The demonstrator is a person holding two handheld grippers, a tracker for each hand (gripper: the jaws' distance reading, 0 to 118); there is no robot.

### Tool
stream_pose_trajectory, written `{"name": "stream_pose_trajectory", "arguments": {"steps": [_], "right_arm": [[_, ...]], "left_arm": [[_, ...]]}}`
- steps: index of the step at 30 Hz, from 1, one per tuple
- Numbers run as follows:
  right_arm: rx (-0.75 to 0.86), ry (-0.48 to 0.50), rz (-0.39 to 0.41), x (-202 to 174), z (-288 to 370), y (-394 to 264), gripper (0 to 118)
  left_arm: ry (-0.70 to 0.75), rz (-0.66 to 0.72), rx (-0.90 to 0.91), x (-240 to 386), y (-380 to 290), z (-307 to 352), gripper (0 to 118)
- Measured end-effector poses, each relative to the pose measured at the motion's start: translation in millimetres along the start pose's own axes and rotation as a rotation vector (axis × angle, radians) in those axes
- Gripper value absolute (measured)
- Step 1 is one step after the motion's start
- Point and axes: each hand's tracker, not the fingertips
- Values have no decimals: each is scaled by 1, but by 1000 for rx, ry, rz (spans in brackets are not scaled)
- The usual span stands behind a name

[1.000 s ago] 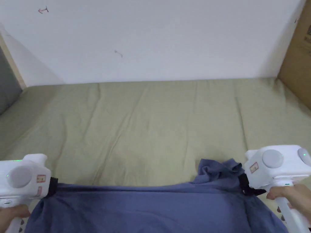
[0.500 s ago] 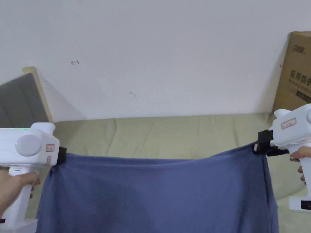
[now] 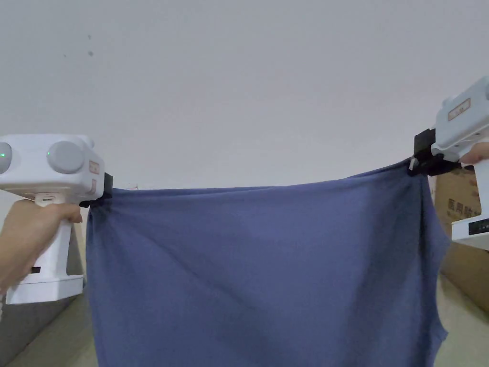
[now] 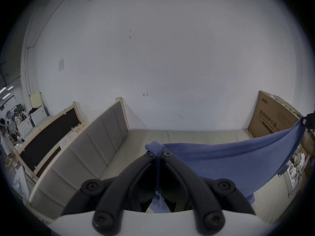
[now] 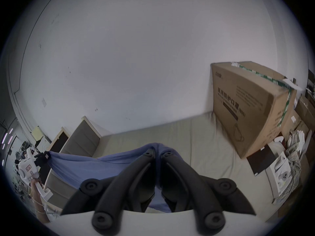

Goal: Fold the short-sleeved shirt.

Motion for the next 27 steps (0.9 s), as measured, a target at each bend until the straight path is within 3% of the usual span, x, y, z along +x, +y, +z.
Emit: {"name": "stream_pose_trajectory", "arguments": {"steps": [4,8,14,19,27], "right_arm": [[55,-7,15,-17,-11,52,5],[86,9,-26,-36,-24,91,5],[157,10,7,-67,-27,127,5],[189,25,8,-72,-30,133,5],[96,17,78,-68,-79,81,5]], "left_arm": [[28,11,42,6,51,-22,2],[81,-42,74,15,96,-52,2],[119,-49,126,19,145,-76,2],[108,-17,175,11,152,-85,2],[134,-31,99,17,81,-144,2]]}}
